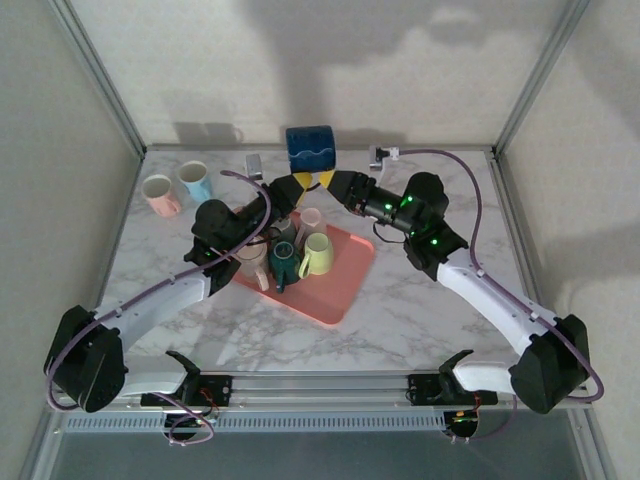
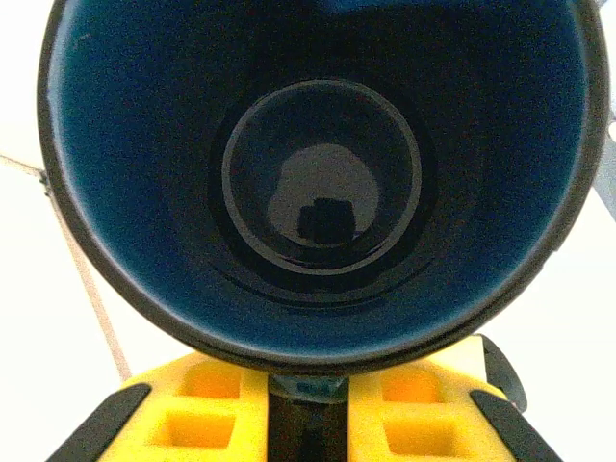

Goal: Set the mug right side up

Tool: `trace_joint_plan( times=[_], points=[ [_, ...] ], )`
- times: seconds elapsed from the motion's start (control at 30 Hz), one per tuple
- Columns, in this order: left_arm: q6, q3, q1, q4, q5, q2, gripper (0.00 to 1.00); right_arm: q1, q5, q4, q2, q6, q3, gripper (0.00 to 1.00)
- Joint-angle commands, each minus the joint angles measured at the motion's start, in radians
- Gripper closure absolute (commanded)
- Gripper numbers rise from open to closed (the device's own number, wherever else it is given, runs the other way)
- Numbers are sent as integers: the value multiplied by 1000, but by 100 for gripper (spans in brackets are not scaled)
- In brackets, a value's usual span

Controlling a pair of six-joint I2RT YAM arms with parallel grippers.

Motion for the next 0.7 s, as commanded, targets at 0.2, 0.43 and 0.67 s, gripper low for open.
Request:
trace_joint_plan(
  times=[0.2,0.43,0.67],
  points=[
    [168,72,3,-72,-19,-93,100,-26,61,-258,-131,-218,8,50],
    [340,141,6,-339,-49,-131,100,-30,118,-578,-184,-467,82,51],
    [417,175,46,-524,-92,-161,100,-30,169,-789,-188,-619,150,50]
  ],
)
